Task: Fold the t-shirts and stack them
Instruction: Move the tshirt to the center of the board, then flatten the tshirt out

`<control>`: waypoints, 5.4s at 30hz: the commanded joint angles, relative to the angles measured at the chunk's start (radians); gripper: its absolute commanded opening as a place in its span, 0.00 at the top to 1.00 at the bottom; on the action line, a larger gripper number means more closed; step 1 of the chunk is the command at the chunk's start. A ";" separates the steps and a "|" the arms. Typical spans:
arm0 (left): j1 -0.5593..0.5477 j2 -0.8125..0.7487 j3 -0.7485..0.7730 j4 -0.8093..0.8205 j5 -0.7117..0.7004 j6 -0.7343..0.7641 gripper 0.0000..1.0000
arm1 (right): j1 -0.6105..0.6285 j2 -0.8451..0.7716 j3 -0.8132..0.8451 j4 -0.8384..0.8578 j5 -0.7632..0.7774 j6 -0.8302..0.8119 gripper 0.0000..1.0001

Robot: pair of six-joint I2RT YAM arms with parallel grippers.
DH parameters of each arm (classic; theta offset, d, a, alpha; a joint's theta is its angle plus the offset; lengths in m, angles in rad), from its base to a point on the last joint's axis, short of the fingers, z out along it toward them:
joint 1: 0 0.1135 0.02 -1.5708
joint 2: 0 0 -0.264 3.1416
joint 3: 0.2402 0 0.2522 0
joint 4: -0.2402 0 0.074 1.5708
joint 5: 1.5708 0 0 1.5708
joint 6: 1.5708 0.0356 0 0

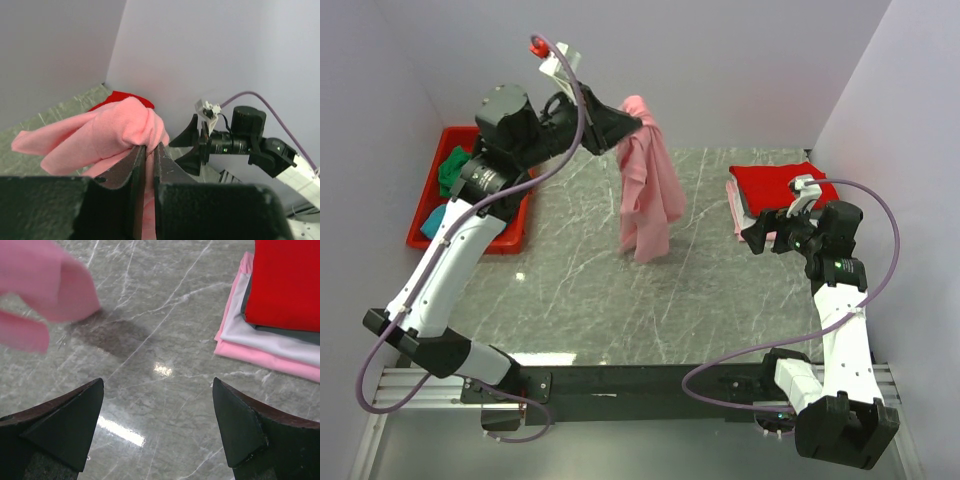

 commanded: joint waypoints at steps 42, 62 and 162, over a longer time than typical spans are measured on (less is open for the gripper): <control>0.001 -0.344 -1.023 0.050 -0.330 0.168 0.18 | 0.270 0.263 0.001 -0.144 -0.166 -0.404 0.16; 0.122 0.211 -0.822 0.043 -0.491 -0.573 0.43 | 0.296 0.251 0.001 -0.151 -0.141 -0.381 0.18; 0.337 -0.442 -0.913 -0.188 -0.459 0.091 1.00 | 0.805 0.733 0.492 -0.298 0.087 -0.572 0.44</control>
